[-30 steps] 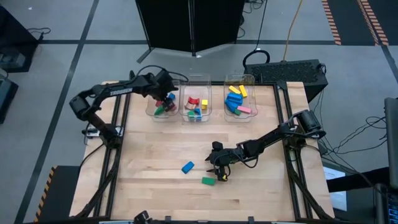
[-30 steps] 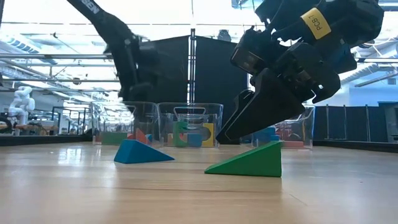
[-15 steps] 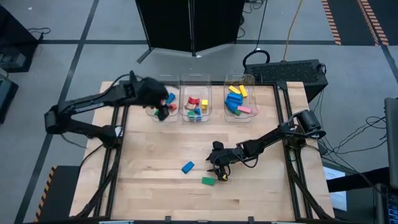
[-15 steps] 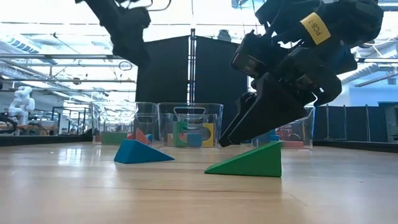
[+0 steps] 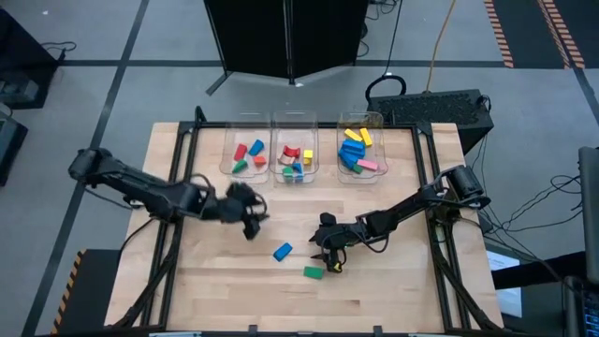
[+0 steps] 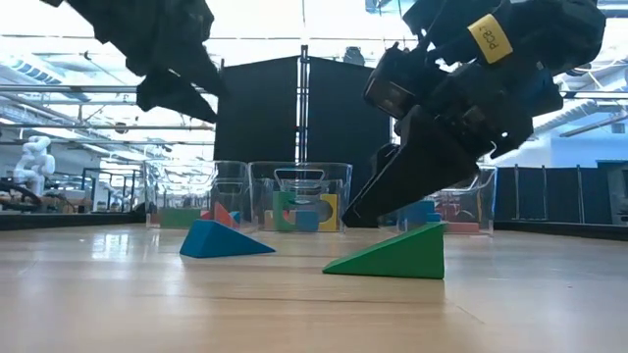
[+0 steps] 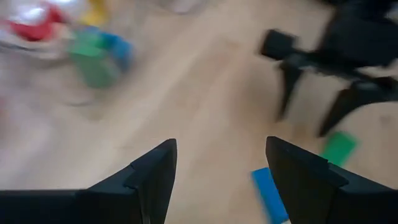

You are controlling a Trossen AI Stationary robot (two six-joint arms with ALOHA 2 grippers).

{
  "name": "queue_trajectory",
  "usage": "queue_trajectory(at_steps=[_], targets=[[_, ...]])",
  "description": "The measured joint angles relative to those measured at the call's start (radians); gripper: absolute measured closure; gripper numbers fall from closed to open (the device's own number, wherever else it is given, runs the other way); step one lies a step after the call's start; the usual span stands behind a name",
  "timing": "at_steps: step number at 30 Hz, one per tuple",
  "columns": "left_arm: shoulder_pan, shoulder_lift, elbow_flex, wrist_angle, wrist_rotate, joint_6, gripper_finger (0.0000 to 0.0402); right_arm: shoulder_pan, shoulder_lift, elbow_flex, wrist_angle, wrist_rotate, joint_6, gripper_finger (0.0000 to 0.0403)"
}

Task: Sort blocks by size
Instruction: Put the blue triangular block into the left transparent bin

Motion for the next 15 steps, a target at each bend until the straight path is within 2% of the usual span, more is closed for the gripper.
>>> queue_trajectory(at_steps=[5, 10, 15], targets=[[-0.122, 0.15, -0.052, 0.245, -0.068, -0.08, 0.0153, 0.0, 0.0, 0.0, 0.019, 0.0, 0.024, 0.0154], [-0.191, 0.325, -0.052, 0.389, -0.121, -0.114, 0.0153, 0.0, 0.0, 0.0, 0.064, 0.002, 0.021, 0.0154], [-0.227, 0.428, -0.044, 0.477, -0.125, -0.117, 0.0153, 0.0, 0.0, 0.0, 0.08, 0.002, -0.013, 0.0154]])
